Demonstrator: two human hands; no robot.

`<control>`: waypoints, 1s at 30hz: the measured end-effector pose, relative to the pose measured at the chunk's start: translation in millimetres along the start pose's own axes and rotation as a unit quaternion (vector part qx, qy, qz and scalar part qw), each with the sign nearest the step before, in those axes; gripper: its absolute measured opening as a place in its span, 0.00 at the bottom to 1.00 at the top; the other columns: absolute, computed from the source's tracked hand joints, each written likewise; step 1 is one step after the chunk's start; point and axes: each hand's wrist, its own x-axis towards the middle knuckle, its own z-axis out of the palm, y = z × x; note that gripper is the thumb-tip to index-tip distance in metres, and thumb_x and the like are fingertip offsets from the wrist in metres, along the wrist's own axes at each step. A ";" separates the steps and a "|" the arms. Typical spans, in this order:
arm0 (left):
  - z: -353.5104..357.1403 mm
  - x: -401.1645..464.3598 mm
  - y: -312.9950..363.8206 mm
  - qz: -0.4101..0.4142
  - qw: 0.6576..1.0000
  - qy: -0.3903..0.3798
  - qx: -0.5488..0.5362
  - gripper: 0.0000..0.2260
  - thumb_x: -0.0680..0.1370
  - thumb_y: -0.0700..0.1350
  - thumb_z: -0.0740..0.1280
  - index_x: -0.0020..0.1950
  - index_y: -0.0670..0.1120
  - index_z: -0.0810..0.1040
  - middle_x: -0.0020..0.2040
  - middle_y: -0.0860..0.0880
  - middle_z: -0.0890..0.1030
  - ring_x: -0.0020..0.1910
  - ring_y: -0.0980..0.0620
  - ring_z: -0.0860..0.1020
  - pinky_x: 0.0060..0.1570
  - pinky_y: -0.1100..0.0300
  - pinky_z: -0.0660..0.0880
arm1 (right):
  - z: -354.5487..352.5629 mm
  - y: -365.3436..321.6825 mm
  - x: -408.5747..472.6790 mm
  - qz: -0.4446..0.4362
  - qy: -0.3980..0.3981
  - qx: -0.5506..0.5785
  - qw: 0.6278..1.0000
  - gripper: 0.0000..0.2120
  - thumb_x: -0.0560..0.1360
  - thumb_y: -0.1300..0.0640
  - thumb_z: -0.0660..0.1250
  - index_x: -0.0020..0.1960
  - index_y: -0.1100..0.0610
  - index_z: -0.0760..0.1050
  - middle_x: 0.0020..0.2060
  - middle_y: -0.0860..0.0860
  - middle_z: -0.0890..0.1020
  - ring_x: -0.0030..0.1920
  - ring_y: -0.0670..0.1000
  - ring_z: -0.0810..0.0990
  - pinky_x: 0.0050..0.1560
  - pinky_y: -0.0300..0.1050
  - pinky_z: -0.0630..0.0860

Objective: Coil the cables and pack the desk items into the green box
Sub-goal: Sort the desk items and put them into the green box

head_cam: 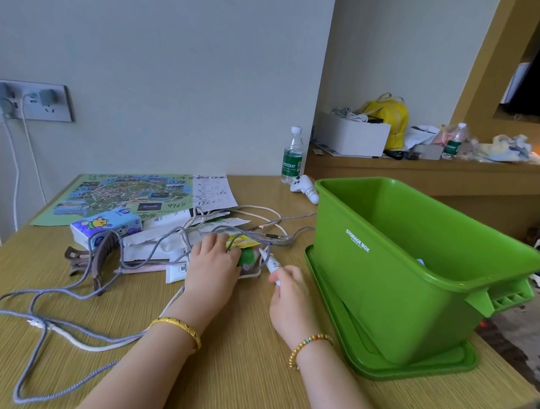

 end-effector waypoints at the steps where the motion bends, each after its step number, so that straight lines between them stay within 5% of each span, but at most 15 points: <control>1: 2.4 0.9 1.0 0.004 1.000 -0.007 0.007 0.15 0.78 0.50 0.60 0.63 0.48 0.73 0.69 0.46 0.66 0.69 0.44 0.61 0.65 0.52 0.60 | 0.4 0.5 0.5 -0.001 0.000 -0.001 1.000 0.11 0.75 0.69 0.55 0.52 0.59 0.72 0.57 0.52 0.69 0.47 0.54 0.74 0.47 0.44 0.72; 7: 11.5 -0.6 -2.8 -0.002 1.000 0.002 0.005 0.15 0.79 0.45 0.58 0.66 0.51 0.72 0.70 0.48 0.68 0.72 0.45 0.59 0.65 0.51 0.59 | 2.4 1.8 1.0 0.006 -0.008 0.001 1.000 0.11 0.76 0.68 0.55 0.53 0.58 0.71 0.60 0.50 0.68 0.47 0.53 0.74 0.45 0.45 0.73; 12: -2.5 -6.1 -3.2 0.023 0.989 0.117 -0.094 0.12 0.71 0.35 0.70 0.52 0.44 0.83 0.54 0.41 0.81 0.57 0.36 0.75 0.52 0.45 0.73 | -0.5 -1.2 -0.1 0.005 -0.011 0.004 1.000 0.11 0.75 0.69 0.56 0.52 0.59 0.70 0.58 0.52 0.68 0.46 0.54 0.75 0.46 0.44 0.72; 16: -18.4 -11.4 3.8 0.038 0.933 0.228 -0.276 0.12 0.76 0.34 0.64 0.56 0.43 0.80 0.50 0.48 0.82 0.55 0.45 0.74 0.54 0.58 0.69 | -3.7 -2.4 -1.6 0.008 -0.003 -0.002 1.000 0.10 0.74 0.70 0.57 0.52 0.58 0.66 0.55 0.54 0.70 0.47 0.55 0.74 0.45 0.47 0.72; 19: -32.1 -16.0 15.8 -0.048 0.872 0.244 -0.422 0.08 0.79 0.42 0.58 0.50 0.49 0.77 0.37 0.57 0.76 0.37 0.60 0.71 0.37 0.61 0.67 | -6.1 -3.1 -1.1 0.007 0.014 -0.019 1.000 0.11 0.75 0.69 0.57 0.55 0.59 0.66 0.54 0.54 0.73 0.49 0.56 0.75 0.43 0.46 0.71; 22: -37.7 -18.3 26.5 -0.088 0.855 0.202 -0.469 0.08 0.81 0.44 0.57 0.42 0.52 0.71 0.27 0.54 0.74 0.26 0.56 0.74 0.27 0.59 0.69 | -12.9 -5.2 -2.6 0.002 0.069 -0.030 0.997 0.08 0.77 0.65 0.57 0.55 0.59 0.68 0.52 0.55 0.76 0.48 0.58 0.76 0.42 0.48 0.73; 26: -36.4 -27.8 33.7 -0.082 0.867 0.156 -0.466 0.12 0.80 0.45 0.58 0.38 0.55 0.72 0.25 0.52 0.74 0.20 0.58 0.75 0.26 0.62 0.69 | -28.6 -14.6 -11.3 -0.094 0.215 -0.065 0.970 0.06 0.76 0.61 0.63 0.52 0.60 0.73 0.46 0.54 0.79 0.45 0.57 0.80 0.39 0.46 0.72; 30: -42.4 -30.2 38.2 -0.106 0.850 0.162 -0.489 0.07 0.80 0.44 0.58 0.51 0.52 0.75 0.27 0.52 0.75 0.20 0.57 0.74 0.25 0.61 0.70 | -47.3 -29.7 -21.3 -0.179 0.321 -0.009 0.930 0.10 0.77 0.58 0.60 0.53 0.62 0.75 0.49 0.55 0.81 0.48 0.55 0.81 0.48 0.42 0.74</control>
